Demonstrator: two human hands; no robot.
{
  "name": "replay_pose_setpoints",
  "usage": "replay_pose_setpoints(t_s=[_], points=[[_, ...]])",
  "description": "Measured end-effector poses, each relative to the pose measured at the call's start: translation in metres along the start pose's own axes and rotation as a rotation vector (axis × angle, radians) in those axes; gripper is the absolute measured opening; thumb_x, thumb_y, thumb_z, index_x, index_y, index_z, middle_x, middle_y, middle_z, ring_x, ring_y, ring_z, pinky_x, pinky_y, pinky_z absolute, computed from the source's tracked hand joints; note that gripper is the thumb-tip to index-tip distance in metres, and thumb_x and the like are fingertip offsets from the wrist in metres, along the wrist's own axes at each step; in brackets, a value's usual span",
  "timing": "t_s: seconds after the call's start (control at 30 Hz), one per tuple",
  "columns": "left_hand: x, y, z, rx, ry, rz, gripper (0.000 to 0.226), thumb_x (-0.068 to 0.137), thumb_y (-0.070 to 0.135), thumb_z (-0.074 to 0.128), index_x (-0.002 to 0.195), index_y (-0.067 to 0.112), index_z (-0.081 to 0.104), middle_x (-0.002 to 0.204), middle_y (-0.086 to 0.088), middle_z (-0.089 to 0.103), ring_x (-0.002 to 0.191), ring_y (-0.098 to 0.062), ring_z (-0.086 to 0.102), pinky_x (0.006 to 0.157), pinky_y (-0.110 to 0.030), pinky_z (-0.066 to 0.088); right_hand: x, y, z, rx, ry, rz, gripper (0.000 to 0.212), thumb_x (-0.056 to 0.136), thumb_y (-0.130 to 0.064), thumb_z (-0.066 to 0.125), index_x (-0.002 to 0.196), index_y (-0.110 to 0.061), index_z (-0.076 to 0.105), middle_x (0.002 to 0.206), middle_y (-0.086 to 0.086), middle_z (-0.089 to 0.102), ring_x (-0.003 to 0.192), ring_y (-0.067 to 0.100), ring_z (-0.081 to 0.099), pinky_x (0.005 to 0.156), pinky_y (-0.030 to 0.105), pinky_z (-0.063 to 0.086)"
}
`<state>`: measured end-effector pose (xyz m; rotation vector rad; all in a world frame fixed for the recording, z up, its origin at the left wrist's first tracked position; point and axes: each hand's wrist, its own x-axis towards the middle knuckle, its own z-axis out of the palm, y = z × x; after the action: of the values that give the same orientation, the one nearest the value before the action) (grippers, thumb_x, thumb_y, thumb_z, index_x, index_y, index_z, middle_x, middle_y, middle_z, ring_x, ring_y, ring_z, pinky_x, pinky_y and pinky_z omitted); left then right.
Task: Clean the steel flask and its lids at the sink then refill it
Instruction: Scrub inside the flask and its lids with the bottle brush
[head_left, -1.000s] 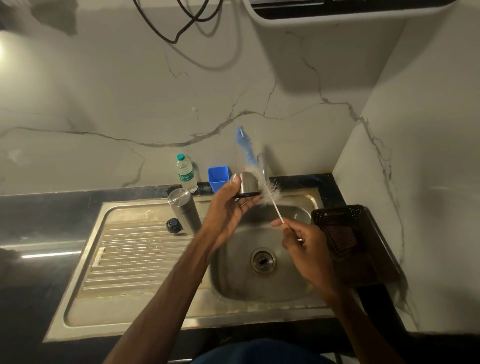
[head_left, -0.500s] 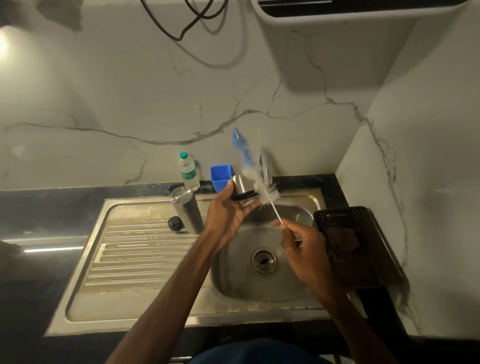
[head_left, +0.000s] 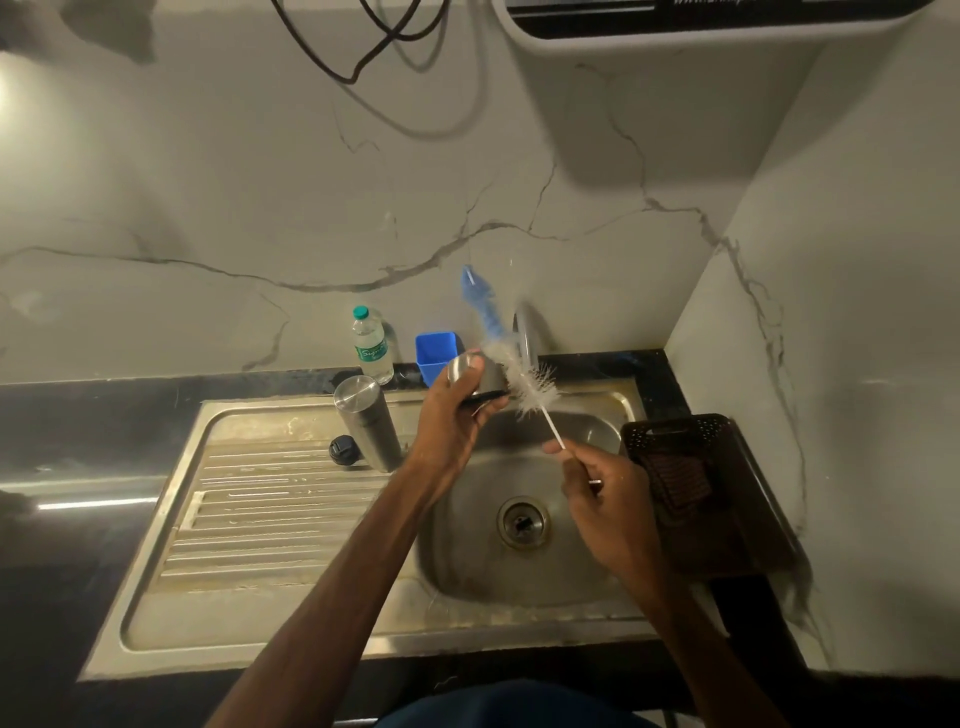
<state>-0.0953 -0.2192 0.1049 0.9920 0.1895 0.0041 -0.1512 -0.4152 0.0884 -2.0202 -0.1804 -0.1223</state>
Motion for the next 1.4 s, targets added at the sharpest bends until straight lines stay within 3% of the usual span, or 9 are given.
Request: replay_pose_setpoints(t_s=[0.13,0.3,0.43,0.53,0.77,0.93,1.0,1.13,1.4], points=[[0.001,-0.003,0.003,-0.021,0.003,0.001,0.034,0.100,0.025,0.062,0.126,0.005,0.056,0.106,-0.007,0.072,0.098,-0.021,0.070,0.080,-0.032,0.061,-0.004,0.003,0.005,0.007,-0.043,-0.013,0.027,0.103,-0.006,0.056,0.115,-0.016,0.077,0.064,-0.033,0.060,0.057,-0.002,0.059,0.056,0.009,0.040],[0.000,0.000,-0.004,-0.069,0.064,-0.047,0.042,0.101,0.027,0.061,0.134,0.001,0.057,0.118,-0.016,0.072,0.107,-0.031,0.072,0.093,-0.042,0.061,-0.019,0.023,-0.007,-0.001,-0.010,0.061,0.026,0.101,-0.003,0.059,0.113,-0.016,0.078,0.067,-0.020,0.066,0.052,0.000,0.060,0.052,0.008,0.040],[-0.002,-0.001,-0.011,0.007,-0.014,-0.048,0.045,0.102,0.024,0.063,0.144,0.009,0.056,0.139,-0.020,0.062,0.125,-0.037,0.064,0.099,-0.047,0.058,-0.012,0.024,-0.021,0.135,-0.045,0.097,0.026,0.102,-0.004,0.058,0.116,-0.018,0.076,0.062,-0.018,0.063,0.051,0.002,0.053,0.051,0.015,0.039],[-0.005,0.000,-0.012,0.098,-0.081,-0.011,0.047,0.097,0.021,0.068,0.142,0.014,0.059,0.146,-0.019,0.054,0.130,-0.038,0.060,0.097,-0.047,0.058,-0.002,0.017,-0.031,0.236,-0.054,0.070,0.022,0.105,-0.019,0.057,0.115,-0.021,0.076,0.055,-0.003,0.053,0.051,0.012,0.045,0.049,0.025,0.035],[-0.013,0.001,-0.015,0.248,-0.144,0.071,0.051,0.088,0.023,0.078,0.136,0.016,0.063,0.139,-0.019,0.060,0.126,-0.040,0.063,0.103,-0.065,0.049,-0.006,0.018,-0.026,0.265,-0.032,0.048,0.043,0.096,-0.055,0.056,0.085,-0.020,0.079,0.048,-0.003,0.036,0.045,0.017,0.033,0.047,0.031,0.027],[-0.020,-0.001,-0.008,0.337,-0.198,0.064,0.052,0.091,0.019,0.076,0.138,0.005,0.056,0.133,-0.019,0.066,0.117,-0.042,0.068,0.099,-0.064,0.053,0.004,0.002,-0.019,0.227,-0.068,-0.006,0.033,0.105,-0.038,0.058,0.085,-0.022,0.079,0.048,-0.002,0.036,0.044,0.019,0.033,0.045,0.041,0.028],[-0.019,0.006,-0.008,0.310,-0.166,0.087,0.052,0.092,0.019,0.076,0.137,0.002,0.056,0.134,-0.020,0.064,0.120,-0.041,0.067,0.098,-0.064,0.054,0.005,0.003,-0.018,0.212,-0.049,-0.016,0.034,0.104,-0.041,0.058,0.085,-0.023,0.079,0.048,-0.002,0.035,0.044,0.019,0.032,0.044,0.042,0.028],[-0.015,0.018,-0.016,0.257,-0.088,0.100,0.046,0.092,0.013,0.071,0.136,0.008,0.059,0.128,-0.009,0.070,0.118,-0.039,0.068,0.090,-0.052,0.061,-0.007,0.017,-0.024,0.170,-0.005,-0.018,0.037,0.098,-0.051,0.057,0.083,-0.026,0.079,0.046,0.002,0.046,0.041,0.018,0.037,0.044,0.034,0.030],[-0.020,0.009,-0.004,0.361,-0.173,0.073,0.051,0.089,0.009,0.074,0.135,-0.002,0.055,0.131,-0.023,0.065,0.118,-0.041,0.067,0.092,-0.052,0.060,0.009,0.009,-0.019,0.071,0.032,-0.071,0.027,0.103,-0.033,0.061,0.085,-0.024,0.079,0.045,-0.007,0.046,0.040,0.009,0.036,0.044,0.029,0.028]])
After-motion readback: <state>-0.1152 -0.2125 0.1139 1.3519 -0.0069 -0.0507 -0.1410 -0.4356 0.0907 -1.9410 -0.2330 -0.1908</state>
